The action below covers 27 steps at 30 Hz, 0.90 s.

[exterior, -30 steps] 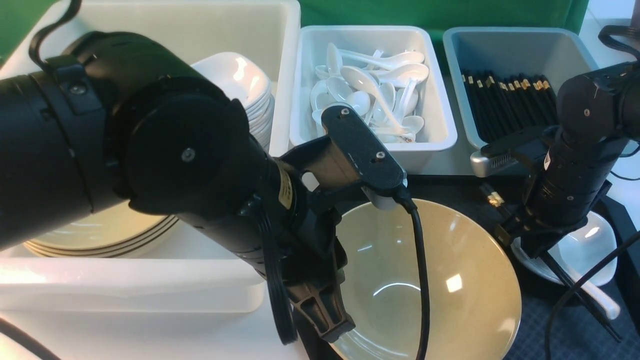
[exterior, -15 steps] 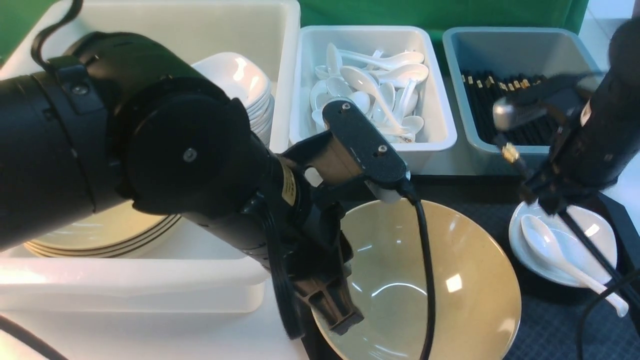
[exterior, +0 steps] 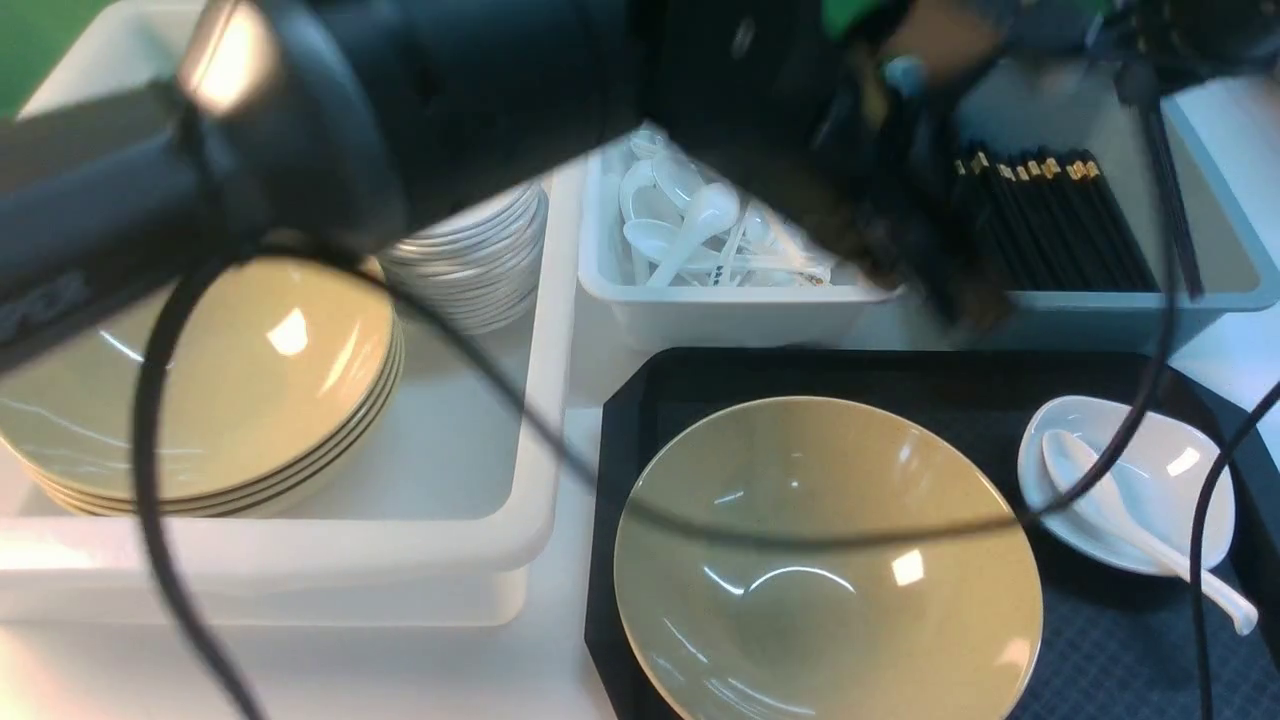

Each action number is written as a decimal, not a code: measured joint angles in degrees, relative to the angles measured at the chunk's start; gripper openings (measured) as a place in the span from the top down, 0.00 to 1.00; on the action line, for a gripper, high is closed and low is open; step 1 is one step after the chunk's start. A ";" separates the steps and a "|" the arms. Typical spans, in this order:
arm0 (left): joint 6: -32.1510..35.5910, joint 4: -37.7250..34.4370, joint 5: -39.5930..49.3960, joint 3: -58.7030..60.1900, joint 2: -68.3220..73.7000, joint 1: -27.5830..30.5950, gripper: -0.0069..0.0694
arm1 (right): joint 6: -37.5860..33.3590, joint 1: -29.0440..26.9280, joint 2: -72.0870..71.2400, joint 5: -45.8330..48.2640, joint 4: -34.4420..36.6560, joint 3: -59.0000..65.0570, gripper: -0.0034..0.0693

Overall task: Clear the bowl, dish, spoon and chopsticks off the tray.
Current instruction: Use the right arm to put the chopsticks into the small storage box on the right, then use the right arm to grab the soup spoon in the middle

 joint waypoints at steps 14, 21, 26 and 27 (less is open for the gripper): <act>0.05 2.78 6.03 -7.36 1.79 0.00 0.92 | 7.88 -2.61 17.82 -15.48 0.09 -9.02 0.64; -0.35 3.04 10.70 -6.67 0.95 0.00 0.92 | 5.80 -2.86 19.41 -0.64 0.33 -10.76 0.39; -0.40 3.29 13.24 -6.67 -1.42 0.00 0.92 | -3.49 -2.69 17.03 13.86 0.48 -13.17 0.36; -0.40 3.42 14.57 -6.67 -2.13 0.00 0.92 | -5.64 -2.63 15.46 15.52 1.02 -12.92 0.36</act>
